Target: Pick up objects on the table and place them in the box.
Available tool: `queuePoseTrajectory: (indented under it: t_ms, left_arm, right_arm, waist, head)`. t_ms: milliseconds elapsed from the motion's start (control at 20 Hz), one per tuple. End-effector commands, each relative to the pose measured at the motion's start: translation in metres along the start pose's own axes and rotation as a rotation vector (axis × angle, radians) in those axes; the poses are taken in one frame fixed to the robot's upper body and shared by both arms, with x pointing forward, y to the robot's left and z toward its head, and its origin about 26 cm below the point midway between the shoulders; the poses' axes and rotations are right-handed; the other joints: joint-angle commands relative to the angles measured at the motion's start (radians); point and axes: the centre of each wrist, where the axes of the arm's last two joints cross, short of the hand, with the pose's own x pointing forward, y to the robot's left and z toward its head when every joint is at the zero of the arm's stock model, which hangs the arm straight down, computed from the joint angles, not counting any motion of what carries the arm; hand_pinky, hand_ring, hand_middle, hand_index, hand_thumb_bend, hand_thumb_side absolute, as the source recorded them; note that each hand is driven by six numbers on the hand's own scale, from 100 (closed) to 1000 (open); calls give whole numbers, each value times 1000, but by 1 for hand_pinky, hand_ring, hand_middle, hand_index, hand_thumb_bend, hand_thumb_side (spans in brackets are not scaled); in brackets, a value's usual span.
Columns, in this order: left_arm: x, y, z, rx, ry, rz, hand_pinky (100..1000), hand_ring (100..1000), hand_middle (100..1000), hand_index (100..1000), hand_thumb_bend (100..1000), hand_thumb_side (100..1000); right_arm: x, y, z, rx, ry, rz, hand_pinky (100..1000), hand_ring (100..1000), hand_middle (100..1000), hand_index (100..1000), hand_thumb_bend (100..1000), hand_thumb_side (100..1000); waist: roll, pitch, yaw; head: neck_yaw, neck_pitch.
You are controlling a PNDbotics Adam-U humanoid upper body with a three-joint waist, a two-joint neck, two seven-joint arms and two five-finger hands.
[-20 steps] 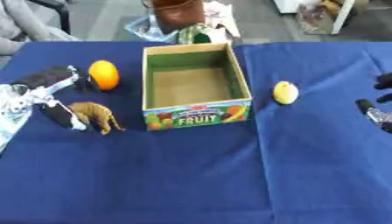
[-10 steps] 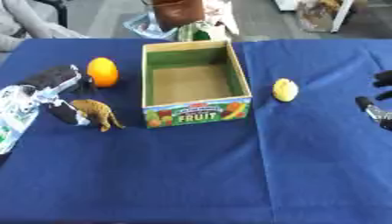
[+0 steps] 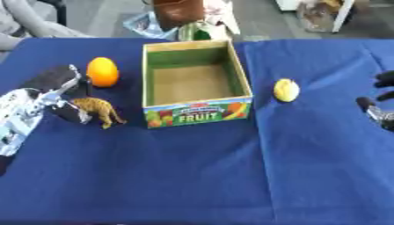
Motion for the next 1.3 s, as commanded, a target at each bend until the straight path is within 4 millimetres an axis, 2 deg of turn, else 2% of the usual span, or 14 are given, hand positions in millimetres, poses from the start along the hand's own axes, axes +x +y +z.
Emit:
queuePoseTrajectory:
  t_ms: [50, 300, 450, 650, 950, 1300]
  left_arm:
    - [-6, 7, -2, 23, 22, -42, 393, 291, 260, 389, 515, 100]
    - [-10, 0, -4, -17, 27, -48, 354, 236, 196, 326, 493, 100]
    - [-11, 1, -4, -3, 30, -44, 308, 161, 110, 246, 452, 100]
    - [-10, 5, -3, 34, 43, -36, 275, 104, 100, 161, 395, 140]
    - [-6, 16, -2, 63, 43, -40, 254, 100, 100, 136, 357, 158]
    - [1, 43, 1, 112, 22, -69, 255, 100, 100, 135, 363, 164]
  right_arm:
    - [5, -8, -4, -5, -21, 18, 566, 708, 684, 693, 424, 131]
    - [5, -8, -4, -3, -21, 17, 566, 708, 684, 692, 423, 131]
    - [5, -8, -4, -4, -19, 16, 566, 708, 684, 693, 419, 131]
    - [5, -8, -4, -4, -19, 16, 566, 708, 684, 693, 417, 131]
    - [4, -8, -3, -5, -17, 16, 566, 708, 684, 693, 414, 132]
    - [4, -9, -3, -5, -16, 17, 566, 708, 684, 693, 411, 132]
  waist:
    - [0, -12, -2]
    - [0, -12, -2]
    - [0, -12, -2]
    - [0, -12, -2]
    - [0, -13, -2]
    - [3, -16, -3]
  head:
    - [-3, 3]
    - [-5, 6]
    - [-6, 7]
    - [-7, 7]
    - [-9, 3]
    - [-13, -1]
